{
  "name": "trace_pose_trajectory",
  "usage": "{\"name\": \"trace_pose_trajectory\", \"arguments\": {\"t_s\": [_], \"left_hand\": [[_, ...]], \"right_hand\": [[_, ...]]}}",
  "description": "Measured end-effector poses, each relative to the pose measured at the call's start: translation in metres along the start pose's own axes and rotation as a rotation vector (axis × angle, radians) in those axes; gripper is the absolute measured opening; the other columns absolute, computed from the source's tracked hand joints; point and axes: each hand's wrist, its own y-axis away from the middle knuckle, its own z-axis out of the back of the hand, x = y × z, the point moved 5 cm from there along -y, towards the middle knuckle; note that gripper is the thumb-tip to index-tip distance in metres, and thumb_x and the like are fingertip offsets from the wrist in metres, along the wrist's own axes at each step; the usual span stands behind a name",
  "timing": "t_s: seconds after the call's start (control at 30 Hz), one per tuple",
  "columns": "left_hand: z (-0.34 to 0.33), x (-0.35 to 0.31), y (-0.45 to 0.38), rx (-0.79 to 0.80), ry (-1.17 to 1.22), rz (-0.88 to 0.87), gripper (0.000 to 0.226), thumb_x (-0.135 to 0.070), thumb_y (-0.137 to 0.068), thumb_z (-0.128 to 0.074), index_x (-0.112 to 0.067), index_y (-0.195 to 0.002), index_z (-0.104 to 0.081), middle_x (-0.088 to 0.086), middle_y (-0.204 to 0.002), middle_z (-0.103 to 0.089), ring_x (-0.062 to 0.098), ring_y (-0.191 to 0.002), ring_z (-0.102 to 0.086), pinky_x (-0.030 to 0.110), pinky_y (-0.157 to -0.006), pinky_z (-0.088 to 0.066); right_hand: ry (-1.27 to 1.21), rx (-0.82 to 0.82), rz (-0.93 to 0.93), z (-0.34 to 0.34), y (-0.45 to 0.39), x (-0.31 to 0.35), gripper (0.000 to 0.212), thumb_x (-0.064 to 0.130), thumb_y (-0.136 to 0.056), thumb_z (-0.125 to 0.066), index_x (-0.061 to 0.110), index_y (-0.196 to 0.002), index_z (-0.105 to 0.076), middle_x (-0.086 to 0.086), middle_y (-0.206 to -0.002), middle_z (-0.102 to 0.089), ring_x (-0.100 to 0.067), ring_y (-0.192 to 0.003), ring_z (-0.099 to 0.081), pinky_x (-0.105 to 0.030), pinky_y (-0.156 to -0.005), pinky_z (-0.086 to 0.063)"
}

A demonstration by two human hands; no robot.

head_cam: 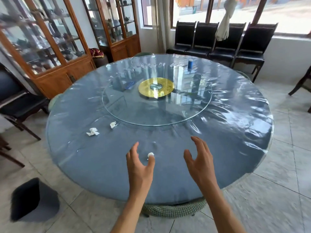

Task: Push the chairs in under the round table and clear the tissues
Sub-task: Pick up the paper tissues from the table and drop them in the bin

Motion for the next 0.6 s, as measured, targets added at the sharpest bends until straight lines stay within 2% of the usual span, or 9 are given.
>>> {"name": "trace_pose_trajectory", "arguments": {"t_s": [0.07,0.13,0.27,0.33,0.47,0.6], "left_hand": [[0.014,-0.041,-0.010,-0.012,-0.095,-0.224,0.062,-0.032,-0.086,-0.065,-0.021,-0.143,-0.042,0.000,-0.136,-0.045,0.020,-0.128,-0.046,0.032,-0.108,-0.037],[0.021,-0.068,-0.017,-0.016,-0.232,-0.370,0.066,-0.045,-0.085,-0.055,-0.023,-0.145,-0.039,0.003,-0.145,-0.042,0.020,-0.134,-0.040,0.025,-0.111,-0.029],[0.044,-0.128,-0.023,-0.082,-0.388,-0.615,0.066,-0.049,-0.088,-0.050,-0.031,-0.149,-0.032,0.006,-0.154,-0.035,0.026,-0.139,-0.036,0.040,-0.114,-0.034],[0.056,-0.153,-0.024,-0.121,-0.417,-0.678,0.067,-0.051,-0.089,-0.050,-0.030,-0.149,-0.031,0.006,-0.155,-0.033,0.027,-0.142,-0.033,0.043,-0.114,-0.034],[0.075,-0.186,-0.023,-0.177,-0.442,-0.731,0.067,-0.055,-0.090,-0.046,-0.035,-0.151,-0.026,0.002,-0.160,-0.026,0.024,-0.148,-0.023,0.038,-0.115,-0.023],[0.085,-0.197,-0.022,-0.184,-0.438,-0.737,0.068,-0.055,-0.091,-0.048,-0.038,-0.151,-0.023,0.000,-0.161,-0.023,0.022,-0.148,-0.021,0.038,-0.114,-0.024]], "right_hand": [[0.010,-0.025,0.109,0.015,-0.012,0.028,0.050,0.015,-0.090,-0.064,0.009,-0.138,-0.050,-0.007,-0.145,-0.049,-0.025,-0.134,-0.046,-0.037,-0.110,-0.037],[0.029,-0.047,0.176,0.026,-0.022,0.047,0.053,0.016,-0.090,-0.065,0.011,-0.140,-0.048,-0.006,-0.149,-0.045,-0.026,-0.137,-0.043,-0.040,-0.111,-0.037],[0.052,-0.113,0.361,0.055,-0.037,0.096,0.057,0.026,-0.091,-0.060,0.013,-0.144,-0.044,-0.005,-0.156,-0.037,-0.027,-0.141,-0.037,-0.045,-0.112,-0.035],[0.056,-0.131,0.417,0.067,-0.041,0.117,0.061,0.031,-0.090,-0.056,0.015,-0.146,-0.041,-0.004,-0.158,-0.033,-0.027,-0.144,-0.033,-0.048,-0.114,-0.034],[0.025,-0.180,0.511,0.086,-0.042,0.147,0.062,0.031,-0.090,-0.056,0.020,-0.148,-0.038,-0.002,-0.160,-0.029,-0.022,-0.147,-0.028,-0.052,-0.113,-0.034],[-0.020,-0.192,0.561,0.092,-0.040,0.163,0.062,0.030,-0.090,-0.056,0.022,-0.148,-0.037,-0.001,-0.159,-0.030,-0.020,-0.147,-0.028,-0.054,-0.112,-0.035]]}}
